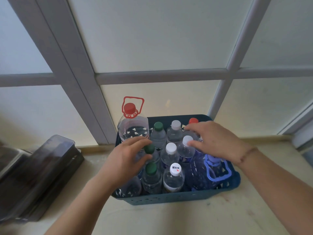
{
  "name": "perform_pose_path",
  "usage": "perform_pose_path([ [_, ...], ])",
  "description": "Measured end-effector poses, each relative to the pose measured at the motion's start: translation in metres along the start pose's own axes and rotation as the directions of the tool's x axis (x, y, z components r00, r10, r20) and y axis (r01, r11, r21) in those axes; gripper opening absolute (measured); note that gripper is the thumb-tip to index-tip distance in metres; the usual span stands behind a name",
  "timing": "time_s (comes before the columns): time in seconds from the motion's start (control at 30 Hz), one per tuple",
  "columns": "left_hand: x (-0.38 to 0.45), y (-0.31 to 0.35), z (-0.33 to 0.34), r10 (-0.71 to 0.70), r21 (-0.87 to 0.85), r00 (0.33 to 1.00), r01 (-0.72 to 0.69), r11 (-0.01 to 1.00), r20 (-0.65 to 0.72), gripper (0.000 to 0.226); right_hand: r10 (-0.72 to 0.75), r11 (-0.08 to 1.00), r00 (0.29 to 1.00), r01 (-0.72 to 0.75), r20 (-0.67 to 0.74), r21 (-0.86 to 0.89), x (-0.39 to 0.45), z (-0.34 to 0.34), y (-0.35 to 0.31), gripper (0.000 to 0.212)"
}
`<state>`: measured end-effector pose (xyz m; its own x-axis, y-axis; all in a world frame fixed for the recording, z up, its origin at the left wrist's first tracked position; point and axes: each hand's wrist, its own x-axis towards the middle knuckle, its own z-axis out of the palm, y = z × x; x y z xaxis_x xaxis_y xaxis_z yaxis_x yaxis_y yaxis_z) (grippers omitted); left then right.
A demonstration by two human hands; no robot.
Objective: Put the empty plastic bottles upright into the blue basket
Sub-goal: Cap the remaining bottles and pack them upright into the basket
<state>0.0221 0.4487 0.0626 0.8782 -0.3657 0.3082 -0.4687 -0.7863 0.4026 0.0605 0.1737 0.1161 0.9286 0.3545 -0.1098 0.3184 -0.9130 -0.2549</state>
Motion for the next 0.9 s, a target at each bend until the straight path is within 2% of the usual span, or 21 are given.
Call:
perform_pose_path([
  [0.07, -0.020, -0.001, -0.008, -0.049, -0.074, 0.991, 0.040, 0.996, -0.121, 0.039, -0.001, 0.998, 0.992, 0.009, -0.126, 0.061, -0.027, -0.004, 0.006, 0.044],
  [0.17, -0.054, -0.011, -0.013, -0.193, -0.119, 0.950, 0.168, 0.979, -0.246, 0.050, 0.028, 1.000, 0.998, -0.028, -0.061, 0.000, -0.054, 0.011, 0.018, 0.052],
  [0.23, -0.073, -0.020, -0.010, -0.326, -0.158, 0.924, 0.298, 0.941, -0.200, 0.067, 0.056, 0.998, 0.998, -0.056, 0.001, -0.037, -0.059, 0.029, 0.026, 0.054],
  [0.33, -0.091, -0.026, -0.001, -0.413, -0.097, 0.911, 0.411, 0.907, -0.004, 0.100, 0.027, 0.989, 0.997, -0.038, -0.075, -0.145, -0.056, 0.047, 0.030, 0.064],
  [0.4, -0.091, -0.025, 0.001, -0.453, -0.094, 0.890, 0.455, 0.885, 0.046, 0.110, -0.001, 0.982, 0.995, -0.018, -0.096, -0.189, -0.050, 0.050, 0.030, 0.073],
  [0.47, -0.086, -0.027, 0.000, -0.457, -0.102, 0.888, 0.459, 0.882, 0.050, 0.111, -0.037, 0.971, 0.993, 0.010, -0.109, -0.237, -0.044, 0.054, 0.030, 0.075],
  [0.53, -0.081, -0.028, 0.001, -0.413, -0.084, 0.908, 0.418, 0.905, 0.069, 0.107, -0.027, 0.960, 0.990, -0.014, -0.142, -0.278, -0.042, 0.055, 0.025, 0.068],
  [0.6, -0.079, -0.028, 0.006, -0.387, -0.145, 0.916, 0.399, 0.905, 0.105, 0.105, 0.070, 0.951, 0.987, -0.110, -0.144, -0.288, -0.044, 0.056, 0.019, 0.055],
  [0.67, -0.079, -0.027, 0.013, -0.390, -0.284, 0.912, 0.410, 0.867, 0.125, 0.103, 0.161, 0.946, 0.980, -0.187, -0.119, -0.263, -0.046, 0.055, 0.013, 0.044],
  [0.73, -0.081, -0.027, 0.018, -0.405, -0.409, 0.907, 0.414, 0.813, 0.113, 0.098, 0.180, 0.953, 0.973, -0.208, -0.143, -0.218, -0.046, 0.056, 0.011, 0.047],
  [0.8, -0.084, -0.027, 0.023, -0.401, -0.442, 0.914, 0.388, 0.809, 0.067, 0.094, 0.188, 0.964, 0.970, -0.212, -0.153, -0.160, -0.050, 0.054, 0.010, 0.063],
  [0.87, -0.090, -0.028, 0.031, -0.405, -0.513, 0.914, 0.354, 0.782, 0.015, 0.089, 0.215, 0.976, 0.962, -0.218, -0.166, -0.002, -0.061, 0.056, 0.016, 0.068],
  [0.9, -0.094, -0.026, 0.034, -0.434, -0.583, 0.901, 0.357, 0.729, 0.010, 0.087, 0.236, 0.971, 0.958, -0.226, -0.164, 0.077, -0.071, 0.054, 0.016, 0.067],
])
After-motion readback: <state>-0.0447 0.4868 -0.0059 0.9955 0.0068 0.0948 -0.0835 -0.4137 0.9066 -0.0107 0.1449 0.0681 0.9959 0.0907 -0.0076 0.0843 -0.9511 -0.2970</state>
